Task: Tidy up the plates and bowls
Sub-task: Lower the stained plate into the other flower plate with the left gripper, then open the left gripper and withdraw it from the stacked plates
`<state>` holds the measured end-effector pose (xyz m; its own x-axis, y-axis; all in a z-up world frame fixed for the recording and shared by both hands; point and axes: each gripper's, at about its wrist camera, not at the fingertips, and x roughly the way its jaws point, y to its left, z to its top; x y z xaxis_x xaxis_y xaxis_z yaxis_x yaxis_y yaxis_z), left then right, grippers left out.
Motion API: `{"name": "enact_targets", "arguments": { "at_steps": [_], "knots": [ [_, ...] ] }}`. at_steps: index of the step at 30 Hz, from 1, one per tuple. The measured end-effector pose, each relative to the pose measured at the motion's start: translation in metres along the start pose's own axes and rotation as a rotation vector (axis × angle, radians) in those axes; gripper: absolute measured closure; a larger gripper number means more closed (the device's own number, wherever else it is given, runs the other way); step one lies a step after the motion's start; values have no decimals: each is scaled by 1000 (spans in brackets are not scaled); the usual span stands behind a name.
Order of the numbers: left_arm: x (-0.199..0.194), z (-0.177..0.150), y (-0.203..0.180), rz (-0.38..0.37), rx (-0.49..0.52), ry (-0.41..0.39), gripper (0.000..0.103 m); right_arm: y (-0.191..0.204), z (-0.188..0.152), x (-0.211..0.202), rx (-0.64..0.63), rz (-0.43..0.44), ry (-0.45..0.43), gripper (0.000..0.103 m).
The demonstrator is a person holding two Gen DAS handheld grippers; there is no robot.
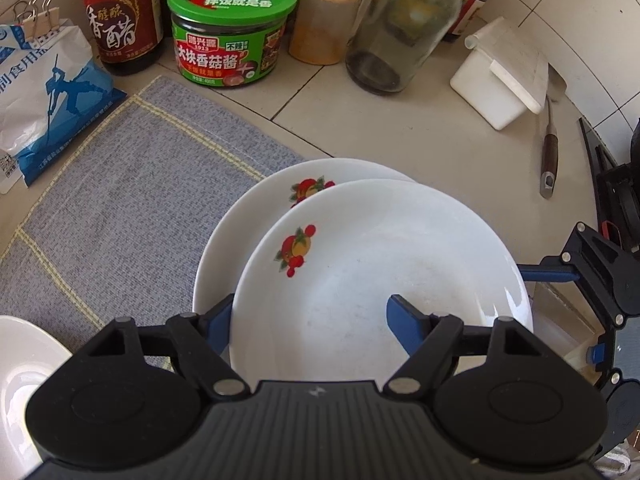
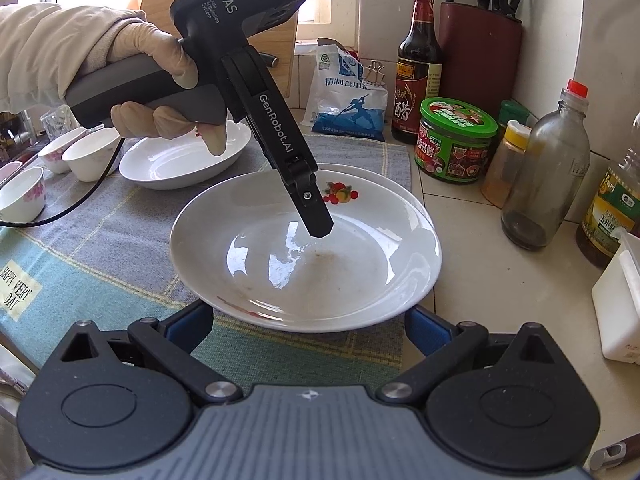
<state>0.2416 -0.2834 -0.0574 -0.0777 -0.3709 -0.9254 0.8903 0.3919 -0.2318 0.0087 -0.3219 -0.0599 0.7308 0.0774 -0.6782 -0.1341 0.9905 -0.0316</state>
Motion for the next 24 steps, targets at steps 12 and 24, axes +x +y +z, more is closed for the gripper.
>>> {"name": "enact_targets", "arguments": {
  "at_steps": [12,24],
  "knots": [
    [-11,-8,1,12,-26,-6,24,-1,2,3,-7,10,-1,0],
    [-23,-15,0,30,-36,-54,21,-1,1,-3,-23,0,-9,0]
  ]
}}
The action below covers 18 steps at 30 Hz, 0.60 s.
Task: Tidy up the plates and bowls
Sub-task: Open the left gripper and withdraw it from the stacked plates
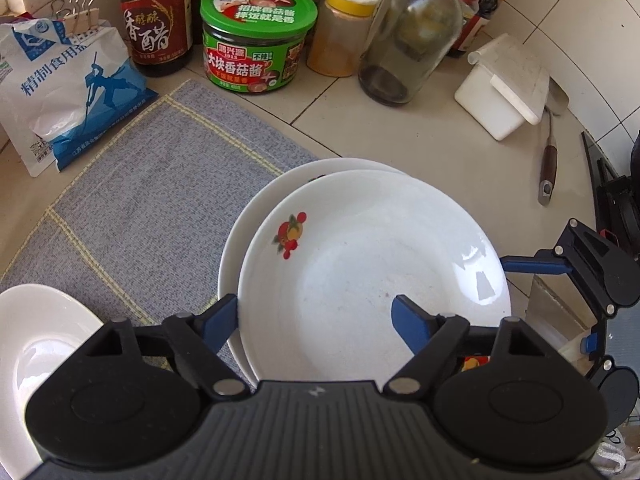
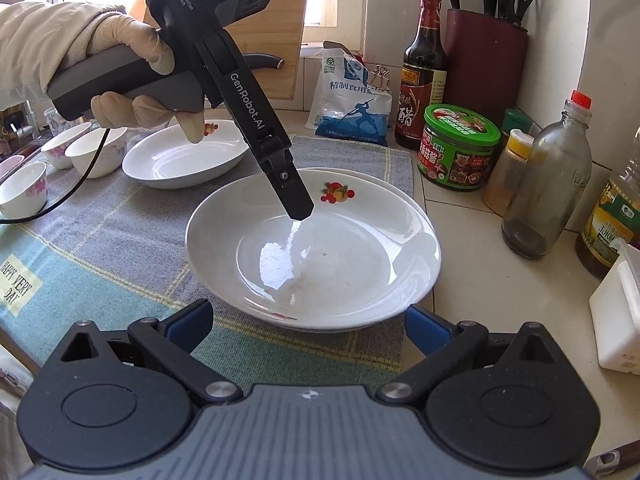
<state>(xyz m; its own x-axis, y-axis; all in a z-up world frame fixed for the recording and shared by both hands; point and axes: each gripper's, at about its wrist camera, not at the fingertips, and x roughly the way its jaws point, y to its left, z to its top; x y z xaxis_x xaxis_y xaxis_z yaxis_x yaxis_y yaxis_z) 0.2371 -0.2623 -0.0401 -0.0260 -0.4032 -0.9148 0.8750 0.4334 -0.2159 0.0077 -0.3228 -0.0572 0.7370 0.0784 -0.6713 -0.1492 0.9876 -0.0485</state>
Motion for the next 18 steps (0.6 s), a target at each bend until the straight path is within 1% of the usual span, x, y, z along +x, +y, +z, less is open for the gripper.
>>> {"name": "enact_targets", "arguments": {
  "at_steps": [5,10,15,18],
  "knots": [
    [-11,-10,-2,43,1,-71,19,5,4,-5,-5,-30,-8,0],
    [-29,-31,-7,67,-4,-173,17,10,6,-9,5,-44,-12,0],
    [-48,-68,-16,118,-10,-276,14,14,12,-14,30,-52,-28,0],
    [-59,-97,-21,168,-41,-342,12,17,17,-12,51,-69,-28,0]
  ]
}}
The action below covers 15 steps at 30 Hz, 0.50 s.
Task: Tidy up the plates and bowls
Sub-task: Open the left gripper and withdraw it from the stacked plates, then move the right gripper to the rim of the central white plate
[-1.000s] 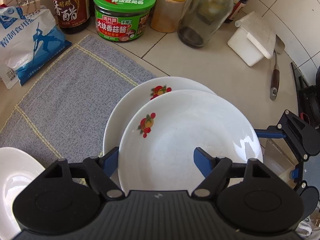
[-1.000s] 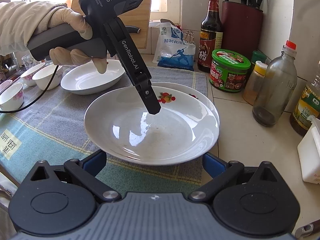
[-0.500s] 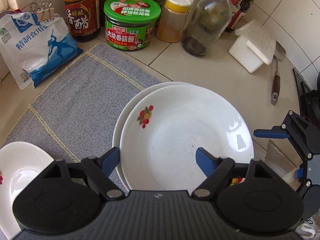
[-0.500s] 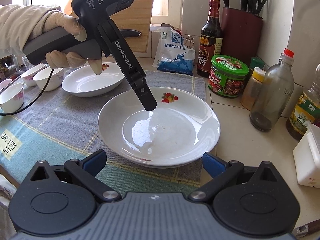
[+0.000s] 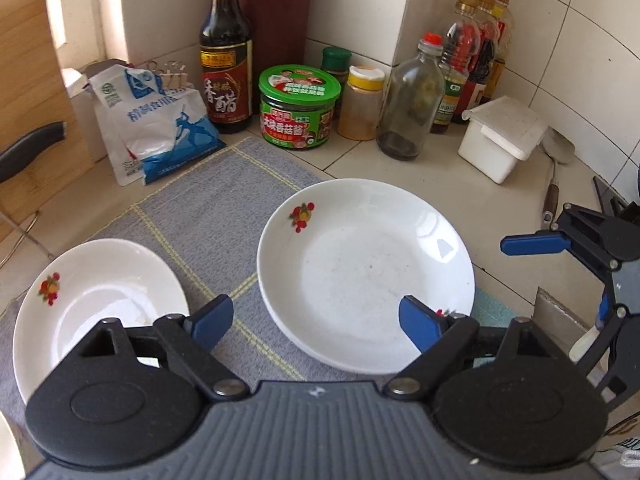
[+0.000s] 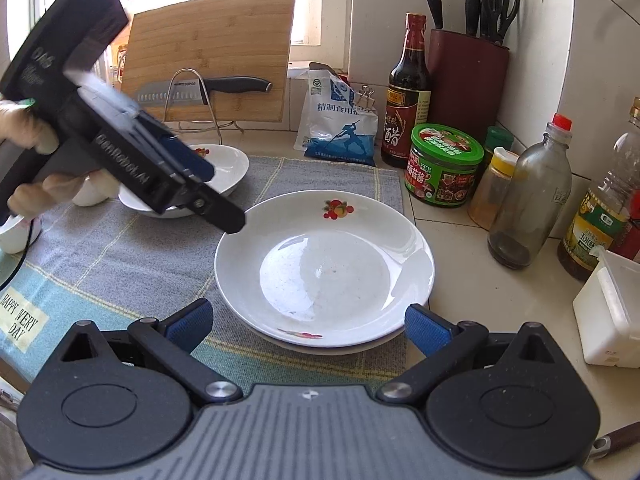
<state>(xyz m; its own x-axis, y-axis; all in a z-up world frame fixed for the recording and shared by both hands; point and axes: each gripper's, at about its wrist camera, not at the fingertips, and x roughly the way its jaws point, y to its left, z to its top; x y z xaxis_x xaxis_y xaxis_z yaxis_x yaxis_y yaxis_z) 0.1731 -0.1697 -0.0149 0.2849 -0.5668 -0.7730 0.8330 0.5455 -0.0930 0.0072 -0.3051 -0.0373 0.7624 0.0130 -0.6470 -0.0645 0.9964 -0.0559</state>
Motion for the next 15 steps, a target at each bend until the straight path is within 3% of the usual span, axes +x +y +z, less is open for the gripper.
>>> {"name": "enact_targets", "arguments": {
  "at_steps": [6,12,15],
  "knots": [
    [-19,-53,6,159,-51,-63,10,13,12,10,16,-7,2,0],
    [-15,-96,25,291,-157,-26,9,40,27,22,13,-5,32,0],
    [-15,-110,37,345,-187,-47,9,53,31,29,26,2,62,0]
  ]
}}
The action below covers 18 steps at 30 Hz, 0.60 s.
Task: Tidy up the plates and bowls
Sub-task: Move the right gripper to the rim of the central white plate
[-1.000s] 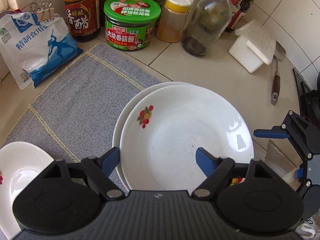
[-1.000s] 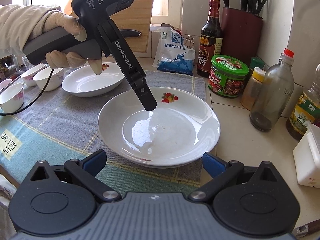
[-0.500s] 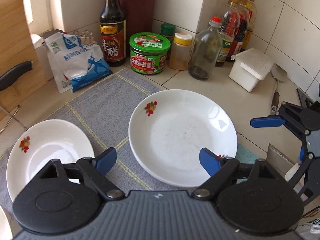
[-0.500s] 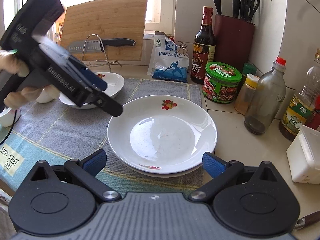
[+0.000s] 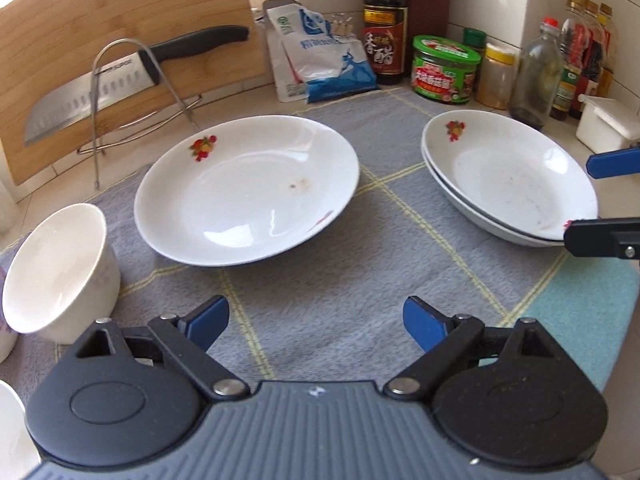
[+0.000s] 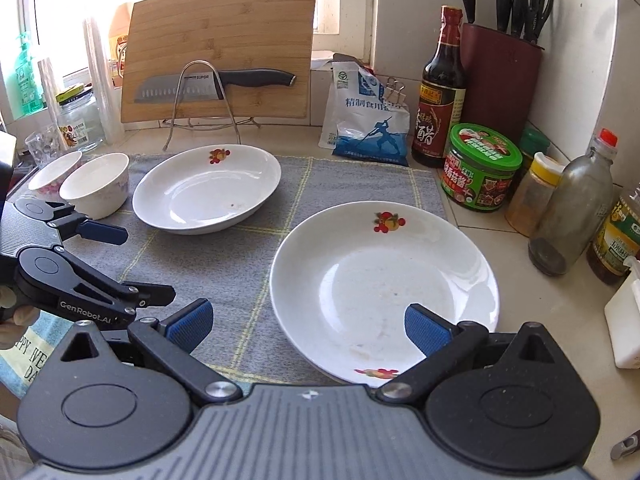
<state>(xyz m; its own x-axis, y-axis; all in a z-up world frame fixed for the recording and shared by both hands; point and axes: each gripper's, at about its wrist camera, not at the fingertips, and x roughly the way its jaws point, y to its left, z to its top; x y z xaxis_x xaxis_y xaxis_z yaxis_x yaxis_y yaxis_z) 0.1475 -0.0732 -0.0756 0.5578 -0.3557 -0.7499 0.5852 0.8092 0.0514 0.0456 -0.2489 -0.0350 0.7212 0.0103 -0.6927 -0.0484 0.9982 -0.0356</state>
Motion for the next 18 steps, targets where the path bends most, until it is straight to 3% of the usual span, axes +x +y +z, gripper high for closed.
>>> {"name": "enact_targets", "arguments": {
  "at_steps": [9,15,18],
  "knots": [
    [20,0,20,26,-110,-4,9,16,21,18,-37,34,39,0],
    [33,4,19,89,-176,5,7,1,51,47,-133,142,45,0],
    [39,6,17,113,-200,6,1,-7,67,62,-183,199,49,0]
  ]
}}
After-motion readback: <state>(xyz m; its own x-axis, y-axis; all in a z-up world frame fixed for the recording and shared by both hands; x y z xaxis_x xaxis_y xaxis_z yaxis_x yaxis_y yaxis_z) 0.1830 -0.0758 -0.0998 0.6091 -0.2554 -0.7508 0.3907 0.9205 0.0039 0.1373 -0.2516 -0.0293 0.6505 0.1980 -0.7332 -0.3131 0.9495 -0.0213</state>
